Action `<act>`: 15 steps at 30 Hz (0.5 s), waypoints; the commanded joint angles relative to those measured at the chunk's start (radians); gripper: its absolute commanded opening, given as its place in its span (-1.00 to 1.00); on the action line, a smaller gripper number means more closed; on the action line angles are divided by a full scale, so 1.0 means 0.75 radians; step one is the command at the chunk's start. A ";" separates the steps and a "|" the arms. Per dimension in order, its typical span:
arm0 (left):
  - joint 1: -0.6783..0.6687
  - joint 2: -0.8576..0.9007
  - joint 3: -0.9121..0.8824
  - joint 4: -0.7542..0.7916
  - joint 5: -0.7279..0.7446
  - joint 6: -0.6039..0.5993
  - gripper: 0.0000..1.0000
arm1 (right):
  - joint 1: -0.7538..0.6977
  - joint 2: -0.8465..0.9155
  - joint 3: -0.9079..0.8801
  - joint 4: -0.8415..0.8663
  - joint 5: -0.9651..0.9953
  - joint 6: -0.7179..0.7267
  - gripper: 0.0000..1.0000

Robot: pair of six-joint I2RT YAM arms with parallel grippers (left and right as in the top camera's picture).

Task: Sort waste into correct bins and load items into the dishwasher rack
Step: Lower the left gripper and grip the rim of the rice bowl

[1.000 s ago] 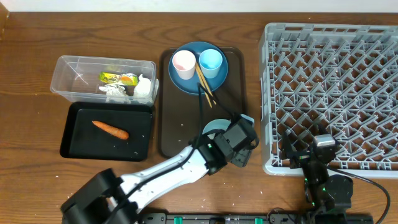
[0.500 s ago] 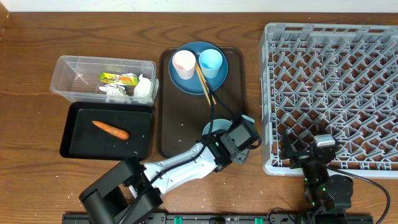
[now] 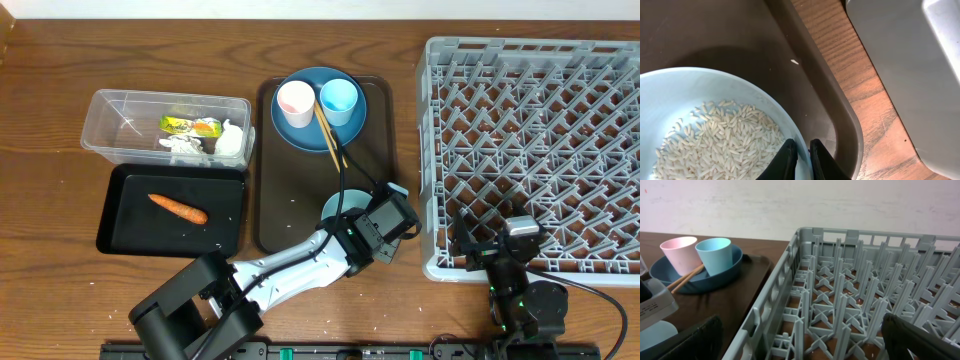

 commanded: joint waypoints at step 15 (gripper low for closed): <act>0.008 0.006 0.027 -0.004 -0.029 0.008 -0.86 | 0.008 -0.009 -0.003 -0.004 -0.001 -0.015 0.98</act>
